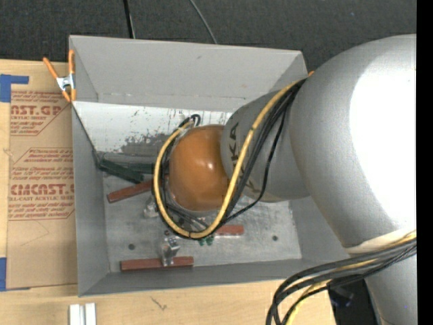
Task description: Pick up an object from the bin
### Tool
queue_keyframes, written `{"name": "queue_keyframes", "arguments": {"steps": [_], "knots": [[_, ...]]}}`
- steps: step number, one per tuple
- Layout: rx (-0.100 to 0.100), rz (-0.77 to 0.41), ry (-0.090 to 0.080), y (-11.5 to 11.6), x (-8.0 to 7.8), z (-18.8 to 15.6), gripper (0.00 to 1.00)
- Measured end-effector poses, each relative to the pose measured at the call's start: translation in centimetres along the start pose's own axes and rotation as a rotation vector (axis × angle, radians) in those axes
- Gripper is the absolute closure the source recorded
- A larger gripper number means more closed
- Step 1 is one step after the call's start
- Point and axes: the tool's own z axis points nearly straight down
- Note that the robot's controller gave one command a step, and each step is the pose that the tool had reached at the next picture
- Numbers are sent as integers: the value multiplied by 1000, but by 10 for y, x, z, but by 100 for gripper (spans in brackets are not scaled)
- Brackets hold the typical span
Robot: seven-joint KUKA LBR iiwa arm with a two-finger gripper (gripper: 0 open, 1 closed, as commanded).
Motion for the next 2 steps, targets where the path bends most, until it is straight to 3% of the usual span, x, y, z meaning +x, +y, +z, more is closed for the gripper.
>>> {"name": "queue_keyframes", "arguments": {"steps": [1,2], "knots": [[1,-127,19,-36,10,-12,0],[-4,-368,15,-26,9,-8,0]]}}
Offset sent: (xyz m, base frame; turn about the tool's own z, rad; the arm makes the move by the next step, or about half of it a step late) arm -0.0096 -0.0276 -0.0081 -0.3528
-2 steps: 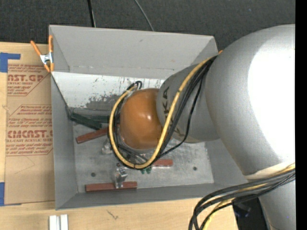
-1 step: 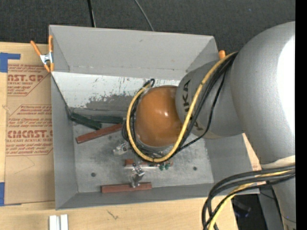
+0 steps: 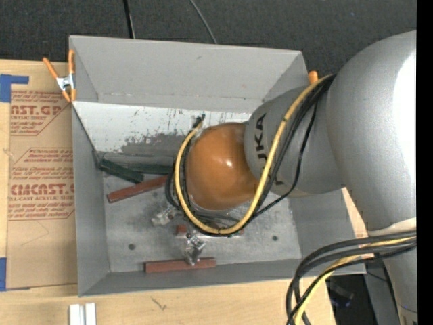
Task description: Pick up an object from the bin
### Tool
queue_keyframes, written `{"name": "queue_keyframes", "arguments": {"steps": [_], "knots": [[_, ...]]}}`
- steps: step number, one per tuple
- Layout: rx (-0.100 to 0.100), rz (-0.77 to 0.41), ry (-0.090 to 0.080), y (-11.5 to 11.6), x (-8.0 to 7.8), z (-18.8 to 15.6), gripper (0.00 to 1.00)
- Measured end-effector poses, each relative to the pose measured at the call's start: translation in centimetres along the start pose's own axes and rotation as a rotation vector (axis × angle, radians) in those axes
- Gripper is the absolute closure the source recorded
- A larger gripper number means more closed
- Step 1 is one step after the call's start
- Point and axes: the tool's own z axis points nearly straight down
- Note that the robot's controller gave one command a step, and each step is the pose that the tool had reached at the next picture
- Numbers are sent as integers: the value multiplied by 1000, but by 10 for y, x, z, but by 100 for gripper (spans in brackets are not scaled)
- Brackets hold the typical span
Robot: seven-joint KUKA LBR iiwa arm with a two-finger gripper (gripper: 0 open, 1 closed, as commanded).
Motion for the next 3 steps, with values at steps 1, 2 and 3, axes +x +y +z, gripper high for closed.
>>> {"name": "queue_keyframes", "arguments": {"steps": [1,2,3], "knots": [[-7,-1,11,-46,-10,10,0],[6,-9,0,-83,-11,9,100],[6,-15,-1,-74,-5,9,100]]}}
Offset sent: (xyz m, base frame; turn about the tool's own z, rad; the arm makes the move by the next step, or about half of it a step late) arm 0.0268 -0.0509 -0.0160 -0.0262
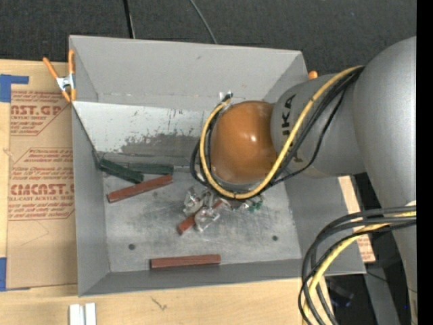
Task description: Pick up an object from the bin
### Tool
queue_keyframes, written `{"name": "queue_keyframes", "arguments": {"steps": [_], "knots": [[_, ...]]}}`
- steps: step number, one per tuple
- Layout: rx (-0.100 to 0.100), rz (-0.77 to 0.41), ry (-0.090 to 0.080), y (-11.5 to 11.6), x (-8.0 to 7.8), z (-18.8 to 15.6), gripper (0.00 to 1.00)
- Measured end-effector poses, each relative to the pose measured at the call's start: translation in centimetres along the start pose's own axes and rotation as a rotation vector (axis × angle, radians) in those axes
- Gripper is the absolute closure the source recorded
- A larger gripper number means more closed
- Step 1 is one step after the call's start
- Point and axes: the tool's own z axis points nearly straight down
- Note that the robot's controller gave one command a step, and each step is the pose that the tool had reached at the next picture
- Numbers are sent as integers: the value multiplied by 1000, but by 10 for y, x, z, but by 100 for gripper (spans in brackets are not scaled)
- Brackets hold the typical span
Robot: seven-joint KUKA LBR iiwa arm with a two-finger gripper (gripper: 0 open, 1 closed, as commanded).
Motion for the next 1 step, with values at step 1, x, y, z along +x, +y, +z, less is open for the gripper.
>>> {"name": "queue_keyframes", "arguments": {"steps": [1], "knots": [[-15,-74,24,-23,-19,-186,100]]}}
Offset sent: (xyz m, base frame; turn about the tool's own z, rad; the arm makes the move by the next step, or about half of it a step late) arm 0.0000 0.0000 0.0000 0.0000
